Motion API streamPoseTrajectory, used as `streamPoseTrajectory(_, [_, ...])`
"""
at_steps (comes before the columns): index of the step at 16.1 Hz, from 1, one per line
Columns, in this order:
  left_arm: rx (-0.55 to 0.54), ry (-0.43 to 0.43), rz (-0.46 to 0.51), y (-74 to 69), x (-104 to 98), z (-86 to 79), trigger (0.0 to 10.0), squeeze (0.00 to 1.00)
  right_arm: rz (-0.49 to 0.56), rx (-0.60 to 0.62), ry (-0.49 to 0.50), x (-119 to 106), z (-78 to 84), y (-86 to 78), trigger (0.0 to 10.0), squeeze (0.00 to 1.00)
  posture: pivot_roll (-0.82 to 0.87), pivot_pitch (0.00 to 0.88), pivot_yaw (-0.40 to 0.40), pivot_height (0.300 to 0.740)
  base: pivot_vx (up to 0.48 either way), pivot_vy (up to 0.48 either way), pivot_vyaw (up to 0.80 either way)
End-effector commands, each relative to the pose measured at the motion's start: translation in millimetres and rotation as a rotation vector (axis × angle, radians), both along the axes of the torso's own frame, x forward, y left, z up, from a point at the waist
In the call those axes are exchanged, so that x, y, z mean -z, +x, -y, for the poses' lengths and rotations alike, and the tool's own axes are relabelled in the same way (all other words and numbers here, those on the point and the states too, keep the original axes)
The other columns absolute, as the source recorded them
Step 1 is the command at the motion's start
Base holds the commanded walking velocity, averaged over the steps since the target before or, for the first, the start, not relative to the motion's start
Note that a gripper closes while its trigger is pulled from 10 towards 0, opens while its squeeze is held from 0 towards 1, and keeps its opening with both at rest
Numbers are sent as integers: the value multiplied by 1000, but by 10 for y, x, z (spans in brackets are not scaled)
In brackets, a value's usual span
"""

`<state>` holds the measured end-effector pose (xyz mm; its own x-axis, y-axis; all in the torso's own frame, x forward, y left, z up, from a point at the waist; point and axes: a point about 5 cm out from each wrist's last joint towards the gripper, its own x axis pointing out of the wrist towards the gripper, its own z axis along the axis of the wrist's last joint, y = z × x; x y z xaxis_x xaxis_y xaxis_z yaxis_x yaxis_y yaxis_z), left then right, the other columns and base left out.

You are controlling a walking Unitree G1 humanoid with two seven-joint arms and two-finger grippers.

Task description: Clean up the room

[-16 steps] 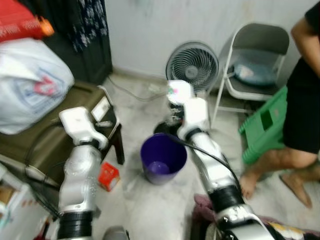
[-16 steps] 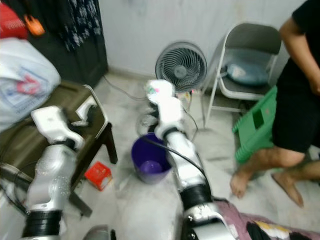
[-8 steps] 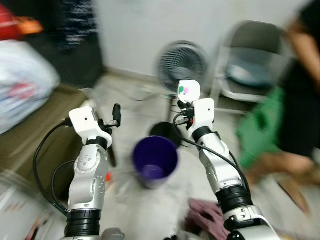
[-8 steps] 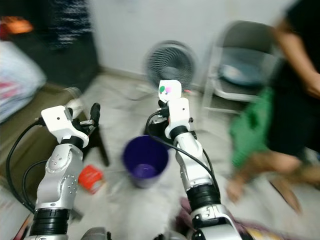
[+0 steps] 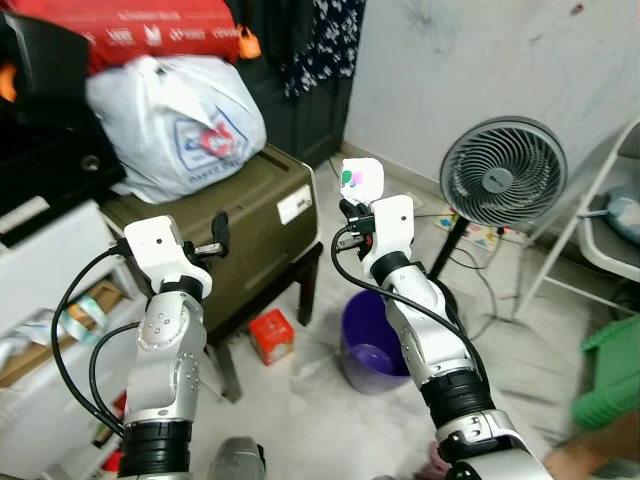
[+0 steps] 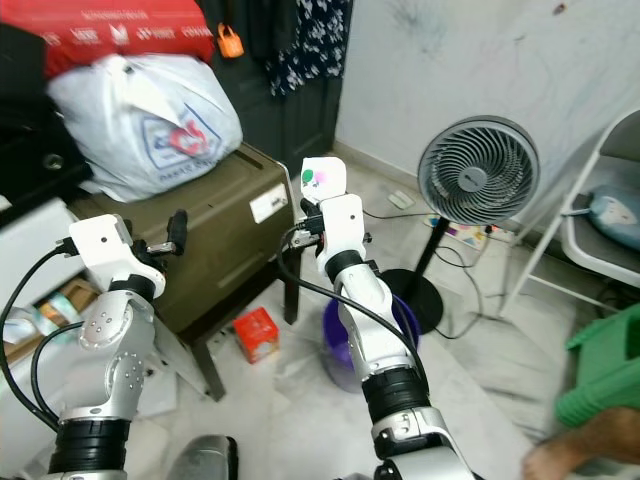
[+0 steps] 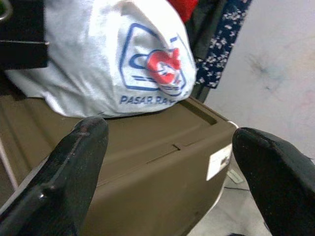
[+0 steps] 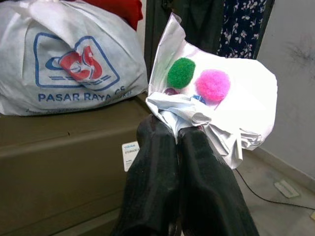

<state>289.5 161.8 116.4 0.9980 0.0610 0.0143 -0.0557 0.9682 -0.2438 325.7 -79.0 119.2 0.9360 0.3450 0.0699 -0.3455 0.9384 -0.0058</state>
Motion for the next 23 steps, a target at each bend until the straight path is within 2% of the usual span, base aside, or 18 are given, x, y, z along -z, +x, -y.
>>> streamPoseTrajectory(1, [41,-2,19,21,-42,83,10000,0,6,14,0,-13,44,24,10000,0,66,0,-66,740,0,0,0])
streamPoseTrajectory(11, [56,-11,38,42,-74,95,10000,0,0,35,6,-23,70,63,10000,0,61,0,-65,740,0,0,0])
streamPoseTrajectory(16, [63,-10,51,49,-90,103,10000,0,-3,42,7,-23,77,75,10000,0,60,0,-65,740,0,0,-530])
streamPoseTrajectory(20, [68,-10,56,47,-95,106,10000,0,1,42,6,-26,74,77,10000,0,59,0,-64,740,0,0,0])
streamPoseTrajectory(23, [77,-9,60,46,-98,109,10000,0,2,42,6,-27,68,76,10000,0,57,0,-61,740,346,0,0])
